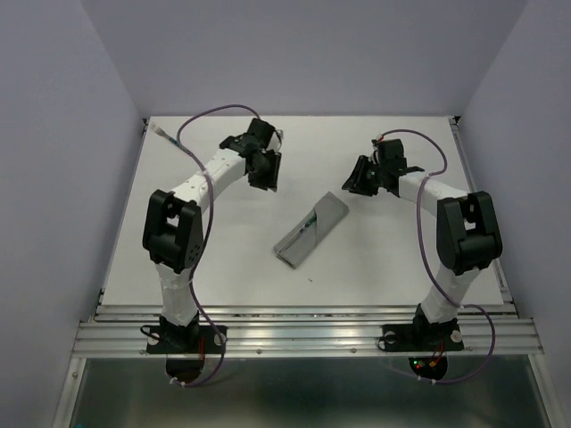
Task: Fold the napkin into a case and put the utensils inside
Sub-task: Move the fork to the center of the board.
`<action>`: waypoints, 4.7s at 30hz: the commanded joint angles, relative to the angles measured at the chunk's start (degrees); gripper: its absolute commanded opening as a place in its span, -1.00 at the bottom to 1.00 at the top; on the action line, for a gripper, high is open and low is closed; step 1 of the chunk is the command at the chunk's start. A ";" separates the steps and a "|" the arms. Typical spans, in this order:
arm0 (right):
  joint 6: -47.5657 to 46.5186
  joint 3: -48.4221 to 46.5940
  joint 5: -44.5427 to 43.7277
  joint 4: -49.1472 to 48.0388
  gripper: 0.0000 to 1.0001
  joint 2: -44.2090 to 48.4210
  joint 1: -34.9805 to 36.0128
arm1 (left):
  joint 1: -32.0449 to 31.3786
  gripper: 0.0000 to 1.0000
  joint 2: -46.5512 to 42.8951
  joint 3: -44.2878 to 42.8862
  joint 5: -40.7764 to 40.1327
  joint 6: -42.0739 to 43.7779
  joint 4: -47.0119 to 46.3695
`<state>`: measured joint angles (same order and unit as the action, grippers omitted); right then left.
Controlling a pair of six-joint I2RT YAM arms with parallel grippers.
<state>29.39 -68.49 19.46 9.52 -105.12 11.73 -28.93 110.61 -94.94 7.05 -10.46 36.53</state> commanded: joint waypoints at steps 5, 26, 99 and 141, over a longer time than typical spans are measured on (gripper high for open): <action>1.11 2.22 -7.07 -0.47 -0.08 5.19 0.58 | 21.51 0.11 -5.84 0.81 -2.47 -11.15 -2.52; 1.29 7.49 -1.09 -1.69 0.04 8.79 0.58 | 37.01 0.33 31.51 -41.30 -10.04 -18.11 -1.98; 1.81 20.06 -2.76 1.73 0.15 29.36 0.58 | 7.13 0.37 18.42 -20.55 -13.02 -14.42 -1.73; 0.76 16.28 -3.56 4.54 0.59 29.62 0.58 | 13.81 0.36 18.43 -19.85 -0.81 -3.44 -16.14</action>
<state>30.85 -50.22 16.95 14.02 -77.43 11.73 -14.96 132.60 -111.11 6.02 -19.49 22.00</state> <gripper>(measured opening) 0.795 0.680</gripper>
